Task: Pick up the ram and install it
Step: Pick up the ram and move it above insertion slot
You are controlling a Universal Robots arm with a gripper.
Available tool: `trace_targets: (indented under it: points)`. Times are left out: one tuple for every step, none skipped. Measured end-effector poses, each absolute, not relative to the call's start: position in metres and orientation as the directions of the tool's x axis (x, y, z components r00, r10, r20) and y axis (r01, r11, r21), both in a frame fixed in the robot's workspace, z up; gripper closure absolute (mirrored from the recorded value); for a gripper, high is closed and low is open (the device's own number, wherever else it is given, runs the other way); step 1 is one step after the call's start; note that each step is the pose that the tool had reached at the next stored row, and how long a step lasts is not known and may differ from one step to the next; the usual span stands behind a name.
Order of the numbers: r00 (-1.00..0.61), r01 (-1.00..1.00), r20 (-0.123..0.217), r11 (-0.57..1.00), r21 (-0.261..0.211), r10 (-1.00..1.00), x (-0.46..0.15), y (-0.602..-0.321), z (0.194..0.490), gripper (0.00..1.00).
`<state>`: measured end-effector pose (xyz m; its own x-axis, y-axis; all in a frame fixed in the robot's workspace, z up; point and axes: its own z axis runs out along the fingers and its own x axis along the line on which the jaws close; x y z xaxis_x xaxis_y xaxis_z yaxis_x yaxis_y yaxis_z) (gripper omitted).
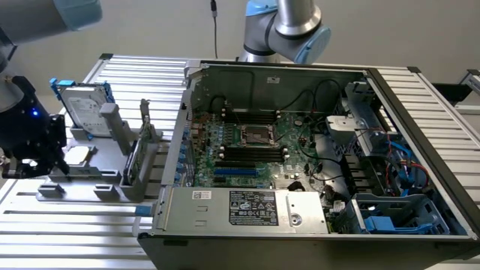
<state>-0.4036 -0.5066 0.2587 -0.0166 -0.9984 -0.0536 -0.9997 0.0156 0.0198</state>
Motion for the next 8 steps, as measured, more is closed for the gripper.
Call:
trace_targets:
  points:
    - [-0.017, -1.000, -0.054, 0.015, 0.020, -0.998, -0.403, -0.507, 0.263, 0.86]
    - [-0.017, -1.000, -0.054, 0.016, 0.020, -0.998, -0.402, -0.507, 0.268, 0.86]
    - [-0.017, -1.000, -0.054, 0.016, 0.020, -0.998, -0.400, -0.507, 0.272, 0.86]
    - [-0.017, -1.000, -0.053, 0.016, 0.021, -0.998, -0.398, -0.507, 0.277, 0.86]
    - [-0.017, -1.000, -0.053, 0.016, 0.021, -0.998, -0.396, -0.507, 0.281, 0.86]
    - [-0.017, -1.000, -0.054, 0.016, 0.021, -0.998, -0.392, -0.506, 0.286, 0.86]
    - [-0.017, -1.000, -0.054, 0.016, 0.022, -0.998, -0.389, -0.506, 0.291, 0.86]
    - [-0.017, -1.000, -0.053, 0.016, 0.022, -0.998, -0.385, -0.507, 0.295, 0.86]
